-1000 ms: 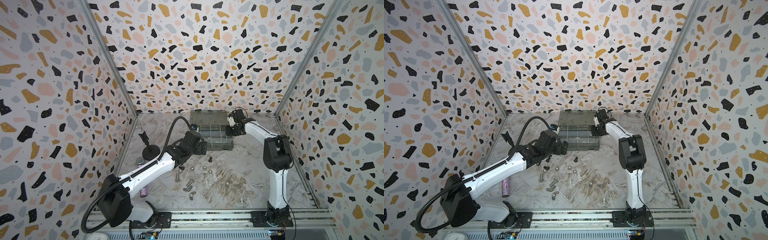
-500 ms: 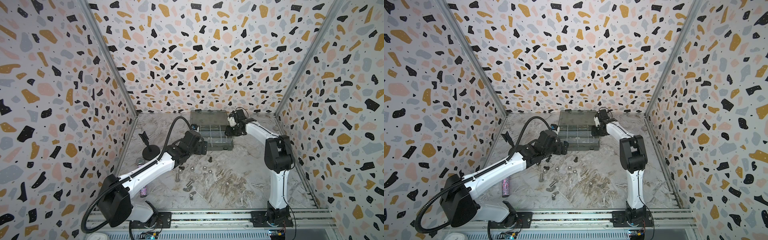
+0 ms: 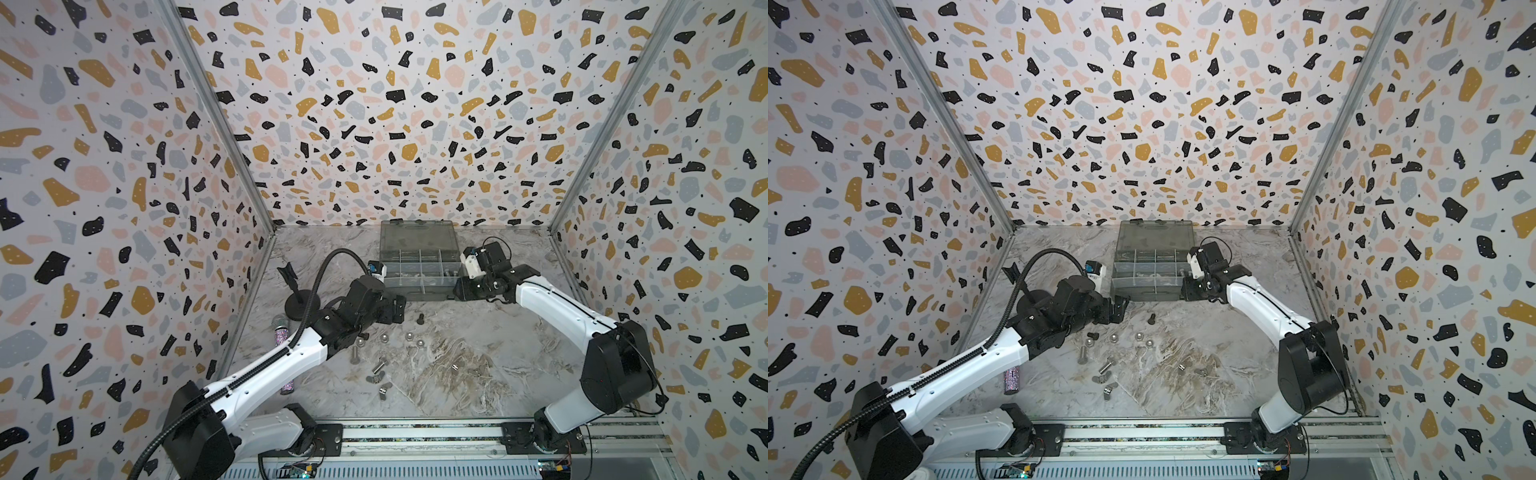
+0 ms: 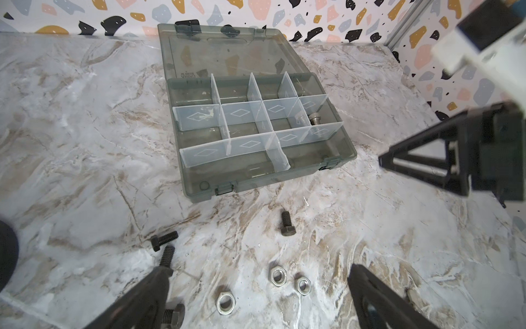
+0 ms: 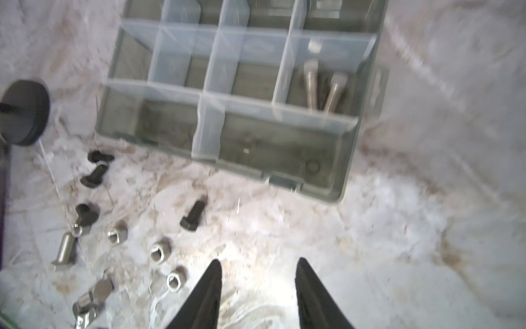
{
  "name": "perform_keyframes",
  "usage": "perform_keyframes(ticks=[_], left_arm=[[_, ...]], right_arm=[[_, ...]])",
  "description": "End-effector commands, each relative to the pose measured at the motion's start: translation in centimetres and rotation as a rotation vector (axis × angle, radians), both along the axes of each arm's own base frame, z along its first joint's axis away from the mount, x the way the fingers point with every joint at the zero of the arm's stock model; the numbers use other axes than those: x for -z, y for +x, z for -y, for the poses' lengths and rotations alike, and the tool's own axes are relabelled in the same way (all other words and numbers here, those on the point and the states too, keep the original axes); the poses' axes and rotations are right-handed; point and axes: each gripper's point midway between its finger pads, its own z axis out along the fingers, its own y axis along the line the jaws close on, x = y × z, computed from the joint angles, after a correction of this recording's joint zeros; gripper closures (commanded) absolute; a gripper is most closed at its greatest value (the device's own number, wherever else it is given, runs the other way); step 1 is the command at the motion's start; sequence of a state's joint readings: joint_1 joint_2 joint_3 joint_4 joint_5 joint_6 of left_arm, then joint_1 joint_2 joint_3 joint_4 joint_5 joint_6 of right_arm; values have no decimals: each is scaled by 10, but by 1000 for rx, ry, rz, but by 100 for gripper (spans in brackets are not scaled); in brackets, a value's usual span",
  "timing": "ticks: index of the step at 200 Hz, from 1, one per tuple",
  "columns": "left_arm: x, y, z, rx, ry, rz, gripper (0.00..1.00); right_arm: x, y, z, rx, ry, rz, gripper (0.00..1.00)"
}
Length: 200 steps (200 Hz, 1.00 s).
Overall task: Sort the screws and nuts into containers
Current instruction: Place the screw into the container, then pick up the nut from the bottom-center of the table.
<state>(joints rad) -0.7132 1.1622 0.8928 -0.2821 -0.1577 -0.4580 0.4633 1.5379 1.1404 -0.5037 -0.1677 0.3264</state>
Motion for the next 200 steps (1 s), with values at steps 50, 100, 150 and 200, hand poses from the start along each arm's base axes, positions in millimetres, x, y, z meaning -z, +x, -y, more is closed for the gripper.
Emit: perform_keyframes(ticks=[50,100,150,200], left_arm=[[13,-35,43,149,-73,-15,1],[20,-49,52,174,-66,-18,0],[15,-52,40,143,-72,-1,0],[17,-53,31,111,-59,2,0]], right_arm=[[46,-110,19,99,-3,-164,58],[57,-151,9,35,-19,-198,56],[71,-168,-10,-29,-68,-235,55],[83,-176,-14,0,-50,-272,55]])
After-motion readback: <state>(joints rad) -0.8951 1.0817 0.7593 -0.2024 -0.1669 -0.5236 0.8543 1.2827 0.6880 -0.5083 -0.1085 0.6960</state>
